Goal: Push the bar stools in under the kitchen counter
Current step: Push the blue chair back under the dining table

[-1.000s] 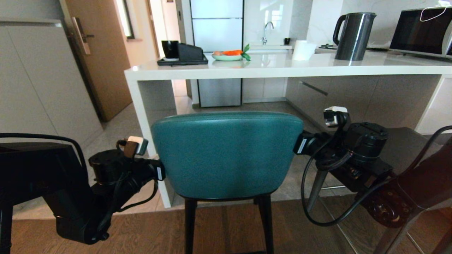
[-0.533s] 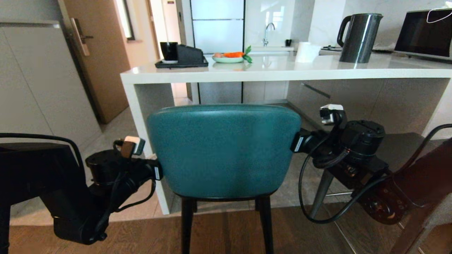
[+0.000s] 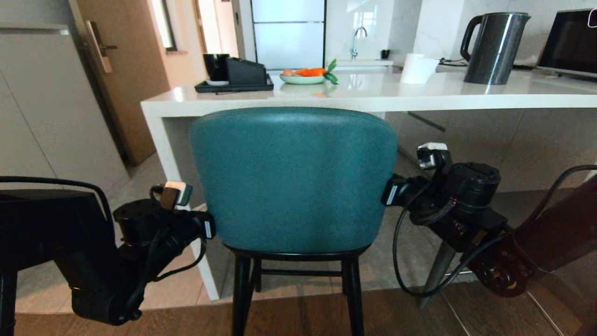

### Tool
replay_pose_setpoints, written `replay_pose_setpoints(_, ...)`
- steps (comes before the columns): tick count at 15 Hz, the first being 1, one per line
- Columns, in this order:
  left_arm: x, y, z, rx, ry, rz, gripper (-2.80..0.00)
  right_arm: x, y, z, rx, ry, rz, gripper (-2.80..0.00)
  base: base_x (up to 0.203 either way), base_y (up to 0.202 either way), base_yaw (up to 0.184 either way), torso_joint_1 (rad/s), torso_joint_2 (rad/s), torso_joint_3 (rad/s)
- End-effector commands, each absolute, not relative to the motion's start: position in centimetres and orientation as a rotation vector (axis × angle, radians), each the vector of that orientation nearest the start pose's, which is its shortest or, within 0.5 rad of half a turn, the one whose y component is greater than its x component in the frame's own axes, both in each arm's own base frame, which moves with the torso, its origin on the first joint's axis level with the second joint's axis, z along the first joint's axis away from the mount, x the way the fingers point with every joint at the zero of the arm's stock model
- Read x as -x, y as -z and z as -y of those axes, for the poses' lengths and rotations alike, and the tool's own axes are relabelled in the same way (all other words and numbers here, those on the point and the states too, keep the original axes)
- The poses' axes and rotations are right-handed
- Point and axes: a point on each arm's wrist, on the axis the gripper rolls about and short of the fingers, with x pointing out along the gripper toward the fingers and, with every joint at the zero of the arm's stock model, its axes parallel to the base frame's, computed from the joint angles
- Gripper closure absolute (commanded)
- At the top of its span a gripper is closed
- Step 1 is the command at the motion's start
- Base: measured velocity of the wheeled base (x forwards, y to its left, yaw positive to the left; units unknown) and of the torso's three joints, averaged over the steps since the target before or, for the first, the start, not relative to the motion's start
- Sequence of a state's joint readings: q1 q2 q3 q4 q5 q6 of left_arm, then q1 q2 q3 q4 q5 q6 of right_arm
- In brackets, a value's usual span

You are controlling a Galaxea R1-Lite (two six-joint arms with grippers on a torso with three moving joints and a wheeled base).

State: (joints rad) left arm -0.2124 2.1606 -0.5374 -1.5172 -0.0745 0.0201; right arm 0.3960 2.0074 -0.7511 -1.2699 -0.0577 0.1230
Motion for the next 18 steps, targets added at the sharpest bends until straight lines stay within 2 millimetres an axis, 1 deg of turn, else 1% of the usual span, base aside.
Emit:
replay_pose_setpoints(1, -32.1, -5.2, 6.7, -0.028, 0.281, -0.138, 0.0, -32.6, -13.2, -13.5, -0.129, -0.34, 0.004, 0.0, 0.0, 0.0, 0.0, 0.0, 0.0, 0.0)
replay_pose_setpoints(2, -31.8, -4.9, 6.4, -0.028, 0.275, -0.156, 0.0, -32.6, -13.2, -13.5, -0.127, -0.34, 0.005, 0.0, 0.0, 0.0, 0.0, 0.0, 0.0, 0.0)
replay_pose_setpoints(5, -30.9, -5.1, 5.8, -0.024, 0.262, -0.173, 0.0, -32.5, -13.3, -14.3, -0.113, -0.364, 0.013, 0.0, 0.0, 0.0, 0.0, 0.0, 0.0, 0.0)
replay_pose_setpoints(8, -29.4, -5.4, 5.2, -0.023, 0.259, -0.199, 0.0, -33.4, -14.8, -15.0, -0.085, -0.378, 0.065, 0.0, 0.0, 0.0, 0.0, 0.0, 0.0, 0.0)
replay_pose_setpoints(10, -29.1, -5.7, 4.9, -0.022, 0.254, -0.196, 0.0, -33.7, -15.9, -16.3, -0.08, -0.406, 0.072, 0.0, 0.0, 0.0, 0.0, 0.0, 0.0, 0.0)
replay_pose_setpoints(11, -29.2, -5.8, 4.8, -0.021, 0.246, -0.19, 0.0, -33.5, -15.9, -16.8, -0.079, -0.421, 0.066, 0.0, 0.0, 0.0, 0.0, 0.0, 0.0, 0.0)
replay_pose_setpoints(14, -30.1, -6.0, 4.2, -0.021, 0.227, -0.167, 0.0, -33.1, -15.0, -16.7, -0.074, -0.416, 0.034, 0.0, 0.0, 0.0, 0.0, 0.0, 0.0, 0.0)
replay_pose_setpoints(16, -31.1, -6.0, 2.9, -0.016, 0.196, -0.147, 0.0, -32.5, -14.2, -16.3, -0.068, -0.412, 0.005, 0.0, 0.0, 0.0, 0.0, 0.0, 0.0, 0.0)
replay_pose_setpoints(18, -32.6, -5.6, 1.1, -0.011, 0.182, -0.129, 0.0, -31.9, -13.2, -16.0, -0.065, -0.412, -0.008, 0.0, 0.0, 0.0, 0.0, 0.0, 0.0, 0.0)
